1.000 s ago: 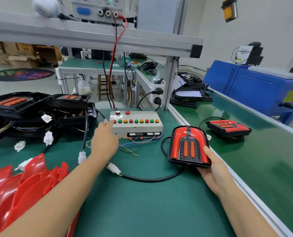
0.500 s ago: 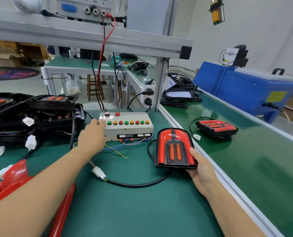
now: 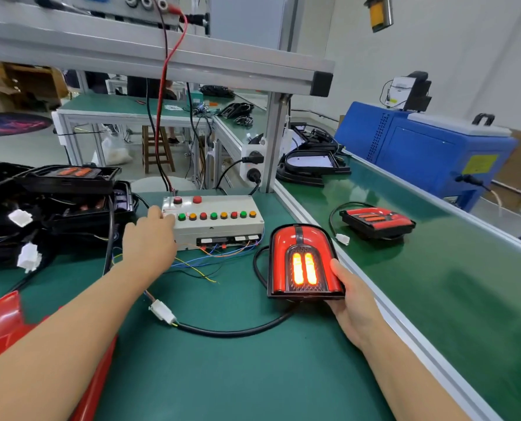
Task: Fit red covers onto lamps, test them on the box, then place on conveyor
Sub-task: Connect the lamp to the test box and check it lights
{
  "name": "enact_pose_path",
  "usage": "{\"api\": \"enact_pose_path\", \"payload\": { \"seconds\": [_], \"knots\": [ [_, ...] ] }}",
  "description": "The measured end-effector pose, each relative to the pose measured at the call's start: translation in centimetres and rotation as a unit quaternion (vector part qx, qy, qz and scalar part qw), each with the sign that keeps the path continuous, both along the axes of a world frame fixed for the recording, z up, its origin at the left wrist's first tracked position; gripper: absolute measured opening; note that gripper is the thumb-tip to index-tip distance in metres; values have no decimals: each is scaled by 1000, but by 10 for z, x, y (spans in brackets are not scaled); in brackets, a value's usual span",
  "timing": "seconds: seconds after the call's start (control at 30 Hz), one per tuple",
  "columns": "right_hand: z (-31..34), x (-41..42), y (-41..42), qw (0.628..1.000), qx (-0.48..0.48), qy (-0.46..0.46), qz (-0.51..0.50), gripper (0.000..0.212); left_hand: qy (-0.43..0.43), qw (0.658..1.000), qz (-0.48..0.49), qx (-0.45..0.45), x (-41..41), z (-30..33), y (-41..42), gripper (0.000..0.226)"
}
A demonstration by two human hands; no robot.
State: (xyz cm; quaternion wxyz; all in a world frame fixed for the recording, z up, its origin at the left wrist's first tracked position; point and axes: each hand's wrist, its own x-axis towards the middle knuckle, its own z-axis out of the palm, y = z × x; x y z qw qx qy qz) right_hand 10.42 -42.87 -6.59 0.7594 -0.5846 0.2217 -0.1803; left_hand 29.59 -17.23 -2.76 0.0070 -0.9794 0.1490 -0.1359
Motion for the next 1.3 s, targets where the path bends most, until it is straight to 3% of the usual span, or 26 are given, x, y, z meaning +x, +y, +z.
{"api": "enact_pose_path", "payload": {
  "seconds": [0.4, 0.47, 0.57, 0.7, 0.87, 1.3],
  "knots": [
    [1, 1, 0, 1000, 16, -11, 11, 35, -47, 998, 39, -15, -10, -3, -15, 47],
    [1, 2, -1, 1000, 17, -19, 18, 40, -55, 998, 19, -37, -16, -5, -24, 58],
    [2, 1, 0, 999, 13, -25, 29, 42, -31, 996, -48, -74, -26, -9, -47, 80],
    [2, 1, -2, 999, 17, -23, 35, 43, 30, 989, -97, -105, -33, -9, -80, 87],
    [1, 0, -4, 998, 33, -34, 29, 40, 86, 990, -77, -85, -33, -7, -103, 86],
    [5, 0, -5, 999, 21, -9, 40, 44, 138, 988, 7, -62, -31, -6, -108, 88]
  ]
}}
